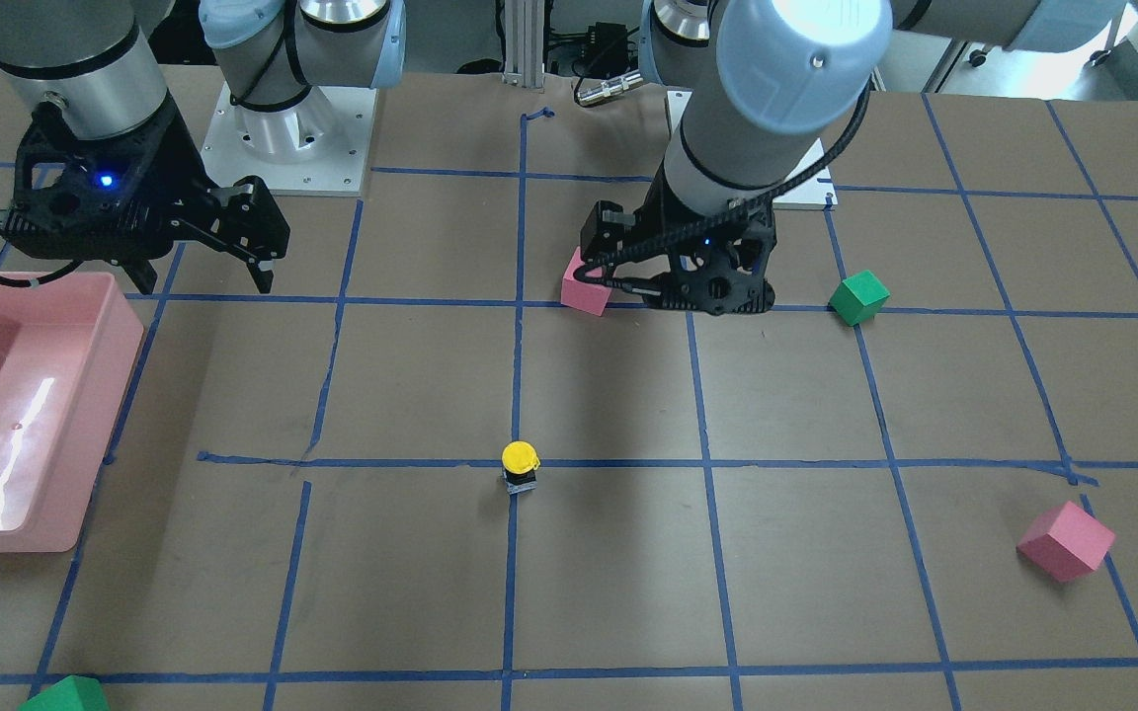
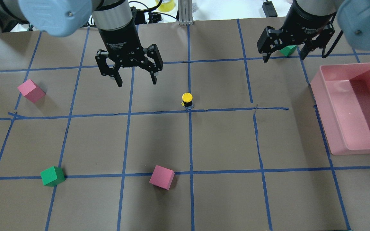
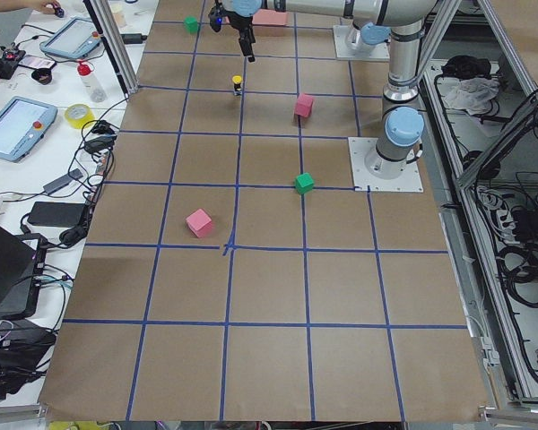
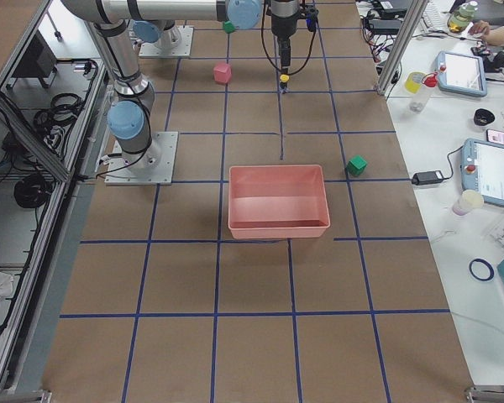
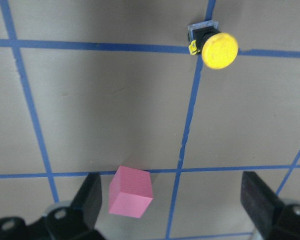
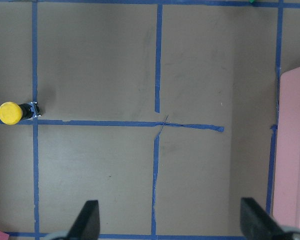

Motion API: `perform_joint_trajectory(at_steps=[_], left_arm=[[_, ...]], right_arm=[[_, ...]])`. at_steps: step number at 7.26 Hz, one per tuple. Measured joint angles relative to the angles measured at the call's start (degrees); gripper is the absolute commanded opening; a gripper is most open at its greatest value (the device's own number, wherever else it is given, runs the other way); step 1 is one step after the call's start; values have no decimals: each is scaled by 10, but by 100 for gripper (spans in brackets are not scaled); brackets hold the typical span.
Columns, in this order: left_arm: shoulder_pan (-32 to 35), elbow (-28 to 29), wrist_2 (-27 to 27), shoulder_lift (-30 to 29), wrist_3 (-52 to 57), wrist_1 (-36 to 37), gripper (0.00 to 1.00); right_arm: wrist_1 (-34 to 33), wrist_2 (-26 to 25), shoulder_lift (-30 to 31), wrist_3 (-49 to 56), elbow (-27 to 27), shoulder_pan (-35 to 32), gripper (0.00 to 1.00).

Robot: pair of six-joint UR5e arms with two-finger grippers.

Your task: Align button upright

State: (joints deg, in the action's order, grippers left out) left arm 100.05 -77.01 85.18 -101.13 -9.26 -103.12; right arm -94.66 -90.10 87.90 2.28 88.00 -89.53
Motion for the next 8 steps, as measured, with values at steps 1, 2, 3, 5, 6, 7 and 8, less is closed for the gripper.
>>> perform_joint_trajectory(at_steps=[1,2,3,5,6,7,8], left_arm=[[0,-12,23,27,8,19,99],[-2,-34,50,44,20,67,99],[-5,-68,65,53,37,146,99],[-22,-121,73,61,76,289,100],[-38,-125,73,65,87,297,100],[-52,-124,74,71,94,277,100],[-59,-123,73,75,97,261,100]], right_arm=[[0,0,0,0,0,0,100],[-1,0,0,0,0,0,100],[-1,0,0,0,0,0,100],[-2,1,0,-2,1,-1,100],[-3,3,0,-2,1,-1,100],[-3,3,0,-2,1,-1,100],[-1,3,0,-2,1,-1,100]])
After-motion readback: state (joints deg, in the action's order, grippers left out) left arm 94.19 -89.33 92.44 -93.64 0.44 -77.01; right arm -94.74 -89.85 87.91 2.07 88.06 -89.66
